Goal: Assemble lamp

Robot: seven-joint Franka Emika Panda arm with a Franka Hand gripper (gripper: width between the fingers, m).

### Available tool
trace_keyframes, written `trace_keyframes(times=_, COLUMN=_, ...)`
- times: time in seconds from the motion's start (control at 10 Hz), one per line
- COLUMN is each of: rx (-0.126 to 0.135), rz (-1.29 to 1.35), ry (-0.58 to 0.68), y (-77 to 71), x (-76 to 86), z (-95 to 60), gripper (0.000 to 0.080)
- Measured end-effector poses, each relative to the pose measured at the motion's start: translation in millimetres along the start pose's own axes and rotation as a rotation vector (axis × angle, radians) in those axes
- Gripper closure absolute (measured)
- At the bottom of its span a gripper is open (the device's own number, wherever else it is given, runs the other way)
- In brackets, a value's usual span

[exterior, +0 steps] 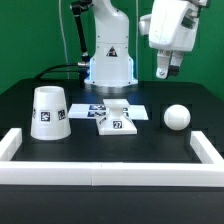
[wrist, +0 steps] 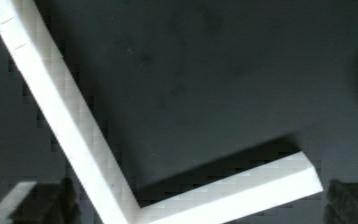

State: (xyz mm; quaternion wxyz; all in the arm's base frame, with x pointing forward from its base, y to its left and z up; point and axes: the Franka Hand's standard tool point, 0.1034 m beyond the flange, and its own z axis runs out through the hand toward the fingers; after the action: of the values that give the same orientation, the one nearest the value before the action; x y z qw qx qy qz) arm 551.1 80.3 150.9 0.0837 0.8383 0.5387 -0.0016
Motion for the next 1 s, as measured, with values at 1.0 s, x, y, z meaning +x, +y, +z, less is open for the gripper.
trace_keyframes(times=1.0, rx=0.013, rz=0.232, ry=0.026, y=-43.3, x=-52.6, z=5.5, gripper=0.0100)
